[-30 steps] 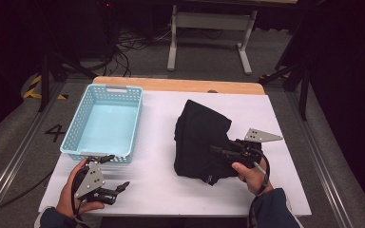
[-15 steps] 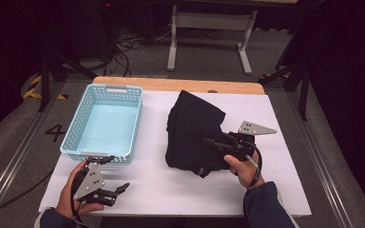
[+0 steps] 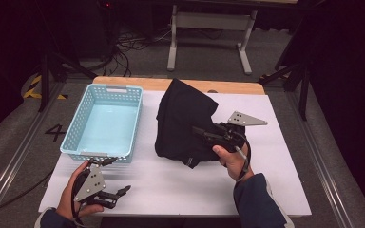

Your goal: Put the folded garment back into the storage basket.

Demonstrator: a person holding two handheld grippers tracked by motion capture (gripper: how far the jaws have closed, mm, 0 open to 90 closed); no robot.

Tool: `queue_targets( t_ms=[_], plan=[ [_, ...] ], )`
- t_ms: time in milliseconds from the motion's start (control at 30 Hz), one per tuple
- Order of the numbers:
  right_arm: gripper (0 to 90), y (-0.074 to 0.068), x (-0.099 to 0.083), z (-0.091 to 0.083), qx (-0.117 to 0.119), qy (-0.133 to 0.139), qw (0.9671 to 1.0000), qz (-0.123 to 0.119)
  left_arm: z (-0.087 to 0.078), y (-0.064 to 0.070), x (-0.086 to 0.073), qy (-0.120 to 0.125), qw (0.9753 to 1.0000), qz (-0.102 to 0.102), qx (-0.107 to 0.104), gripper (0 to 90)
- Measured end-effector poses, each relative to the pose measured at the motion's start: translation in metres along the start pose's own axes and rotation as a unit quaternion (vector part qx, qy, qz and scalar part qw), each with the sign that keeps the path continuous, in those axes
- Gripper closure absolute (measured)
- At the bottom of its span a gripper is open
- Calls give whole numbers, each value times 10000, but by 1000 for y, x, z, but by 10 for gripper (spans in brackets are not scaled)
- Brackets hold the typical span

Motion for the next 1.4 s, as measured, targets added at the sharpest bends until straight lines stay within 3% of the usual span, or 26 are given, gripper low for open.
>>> queue_targets(
  t_ms=[700, 1400],
  plan=[
    [573, -5, 29, 36, -33, 24, 10000, -62, 2, 1, -1, 16, 10000, -15, -94, 67],
    [572, -22, 56, 79, 164, 99, 9998, -59, 3, 5, 0, 87, 9998, -37, -191, 68]
  ],
)
Point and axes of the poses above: each handheld gripper's, and its own axes: z roughly forward along the jaws, x roughly out of its top, y roughly to its right, the point moved 4 cm from there along z, roughly forward along the jaws, and after that the axes turned 7 degrees about -y, right-handed, at the moved point
